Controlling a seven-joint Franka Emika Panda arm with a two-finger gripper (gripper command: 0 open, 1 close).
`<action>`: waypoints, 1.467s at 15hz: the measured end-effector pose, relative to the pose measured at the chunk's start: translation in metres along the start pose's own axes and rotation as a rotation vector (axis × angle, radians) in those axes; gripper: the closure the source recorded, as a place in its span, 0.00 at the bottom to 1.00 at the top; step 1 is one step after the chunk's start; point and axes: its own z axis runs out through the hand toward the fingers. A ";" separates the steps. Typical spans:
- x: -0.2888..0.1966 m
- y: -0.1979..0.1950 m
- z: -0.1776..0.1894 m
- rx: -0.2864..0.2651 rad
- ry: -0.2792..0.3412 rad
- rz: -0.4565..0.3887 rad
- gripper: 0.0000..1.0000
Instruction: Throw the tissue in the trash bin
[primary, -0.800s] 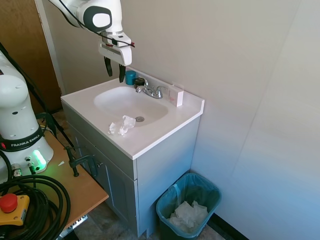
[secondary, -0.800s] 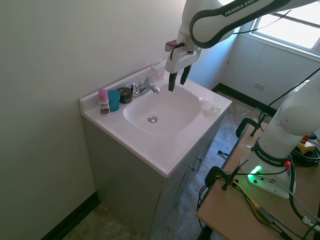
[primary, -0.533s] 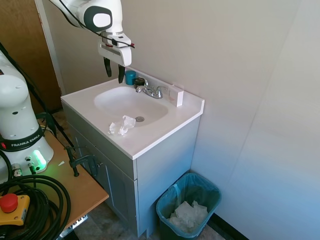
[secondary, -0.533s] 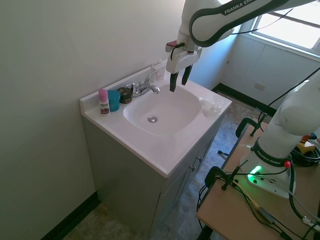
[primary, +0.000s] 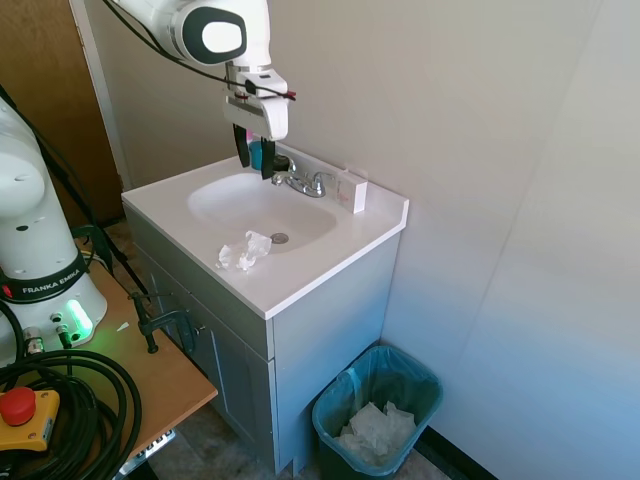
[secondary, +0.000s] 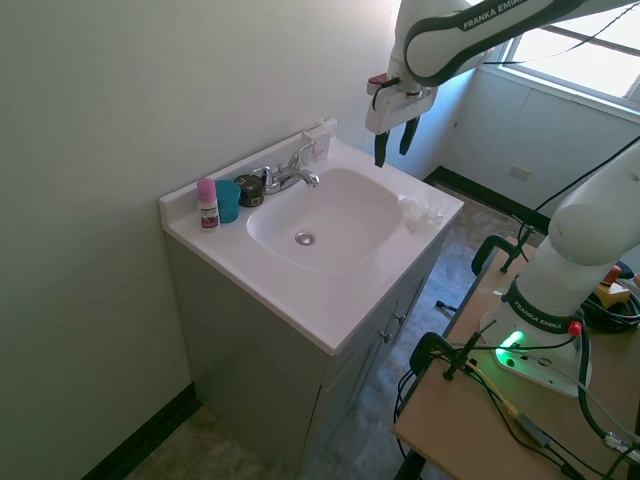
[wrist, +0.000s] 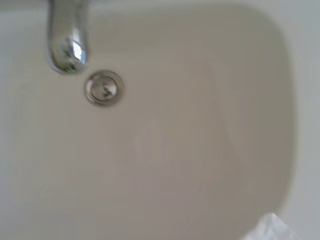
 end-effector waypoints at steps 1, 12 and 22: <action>0.001 0.010 0.011 -0.019 -0.011 0.008 0.00; 0.025 0.038 0.124 -0.101 -0.099 0.030 1.00; 0.028 0.042 0.129 -0.105 -0.108 0.028 1.00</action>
